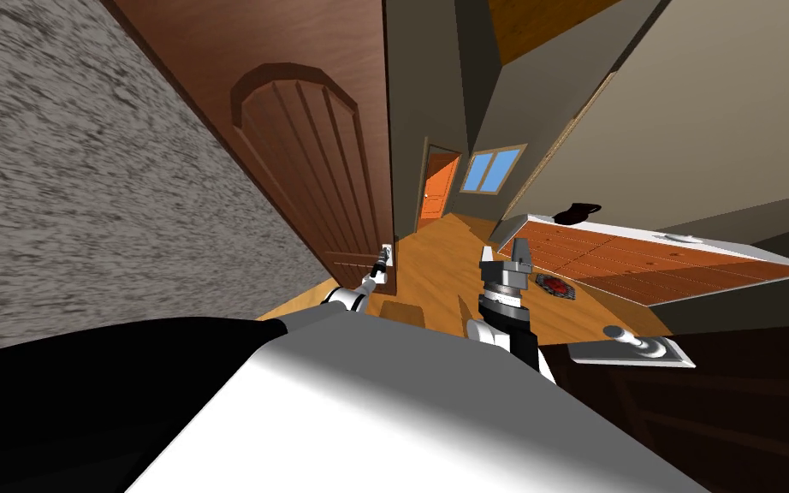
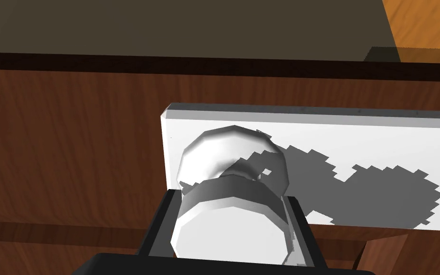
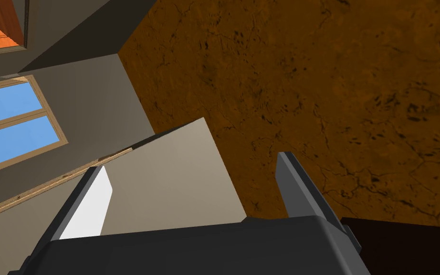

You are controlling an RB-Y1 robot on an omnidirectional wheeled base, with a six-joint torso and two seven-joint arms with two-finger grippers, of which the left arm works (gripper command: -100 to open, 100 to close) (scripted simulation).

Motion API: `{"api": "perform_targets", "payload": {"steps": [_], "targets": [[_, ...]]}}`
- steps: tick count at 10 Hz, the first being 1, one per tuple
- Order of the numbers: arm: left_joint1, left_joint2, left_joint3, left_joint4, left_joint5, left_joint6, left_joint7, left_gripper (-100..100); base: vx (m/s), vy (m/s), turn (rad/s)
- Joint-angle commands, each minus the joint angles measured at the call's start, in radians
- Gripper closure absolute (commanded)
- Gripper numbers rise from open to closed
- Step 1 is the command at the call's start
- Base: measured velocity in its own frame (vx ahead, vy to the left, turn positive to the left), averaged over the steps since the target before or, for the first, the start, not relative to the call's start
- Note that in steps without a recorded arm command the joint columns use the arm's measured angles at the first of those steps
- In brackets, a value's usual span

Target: Push the door open

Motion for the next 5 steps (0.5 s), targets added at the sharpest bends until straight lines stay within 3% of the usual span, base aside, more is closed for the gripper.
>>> {"api": "perform_targets", "payload": {"steps": [1, 4, 5], "targets": [[0.005, -0.002, -0.001, 0.004, 0.000, 0.003, 0.000, 100, -0.043, 0.001, -0.002], [0.005, -0.002, -0.001, 0.004, 0.000, 0.003, 0.000, 100, -0.018, 0.000, 0.003], [0.008, 0.010, 0.012, 0.008, 0.007, 0.005, -0.006, 100, 0.132, -0.037, 0.024]]}}
